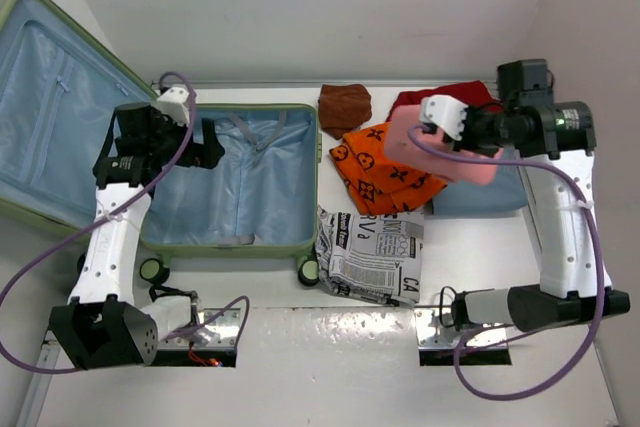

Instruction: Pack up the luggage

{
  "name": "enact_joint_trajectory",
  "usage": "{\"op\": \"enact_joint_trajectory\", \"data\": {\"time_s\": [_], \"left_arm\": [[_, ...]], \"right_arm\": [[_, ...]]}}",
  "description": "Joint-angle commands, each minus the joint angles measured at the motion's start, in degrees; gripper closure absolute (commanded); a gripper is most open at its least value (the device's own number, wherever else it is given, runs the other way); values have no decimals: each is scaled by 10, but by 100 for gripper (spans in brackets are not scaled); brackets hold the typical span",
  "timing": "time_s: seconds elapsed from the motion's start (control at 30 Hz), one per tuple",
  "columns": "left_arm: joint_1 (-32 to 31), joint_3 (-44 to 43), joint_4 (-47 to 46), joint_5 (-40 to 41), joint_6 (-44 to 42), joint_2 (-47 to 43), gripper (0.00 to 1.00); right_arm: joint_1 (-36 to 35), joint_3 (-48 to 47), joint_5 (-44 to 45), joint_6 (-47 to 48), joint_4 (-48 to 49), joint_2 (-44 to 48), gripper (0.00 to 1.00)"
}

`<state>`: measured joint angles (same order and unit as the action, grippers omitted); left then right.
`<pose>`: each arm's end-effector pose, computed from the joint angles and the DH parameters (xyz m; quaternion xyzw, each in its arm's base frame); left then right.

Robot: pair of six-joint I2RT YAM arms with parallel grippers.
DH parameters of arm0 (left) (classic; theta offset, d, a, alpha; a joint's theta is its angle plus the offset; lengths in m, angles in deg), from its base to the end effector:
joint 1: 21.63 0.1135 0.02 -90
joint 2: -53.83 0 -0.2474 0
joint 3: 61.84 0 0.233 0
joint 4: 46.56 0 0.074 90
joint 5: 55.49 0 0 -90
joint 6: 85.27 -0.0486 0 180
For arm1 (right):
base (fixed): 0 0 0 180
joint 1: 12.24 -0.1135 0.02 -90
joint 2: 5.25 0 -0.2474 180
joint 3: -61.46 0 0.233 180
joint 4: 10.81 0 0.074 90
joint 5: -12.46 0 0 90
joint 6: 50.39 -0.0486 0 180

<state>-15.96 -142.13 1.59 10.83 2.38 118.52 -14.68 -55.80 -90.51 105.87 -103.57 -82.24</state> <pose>0.2393 0.0041 0.3360 0.0737 0.8608 -0.1466 0.4818 0.2153 0.0201 0.4089 -0.5608 0.7563 -0.0781 0.3277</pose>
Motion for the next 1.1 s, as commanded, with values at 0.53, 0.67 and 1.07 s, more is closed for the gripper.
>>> {"op": "enact_joint_trajectory", "data": {"time_s": [0.53,0.67,1.07], "left_arm": [[239,-16,-8,-26,159,35,0],[259,-10,-8,-39,153,35,0],[285,6,-13,-121,126,67,0]], "right_arm": [[-419,-59,106,-273,391,-162,100],[-464,-112,122,-283,417,-216,100],[-510,-117,145,-319,425,-338,100]]}}
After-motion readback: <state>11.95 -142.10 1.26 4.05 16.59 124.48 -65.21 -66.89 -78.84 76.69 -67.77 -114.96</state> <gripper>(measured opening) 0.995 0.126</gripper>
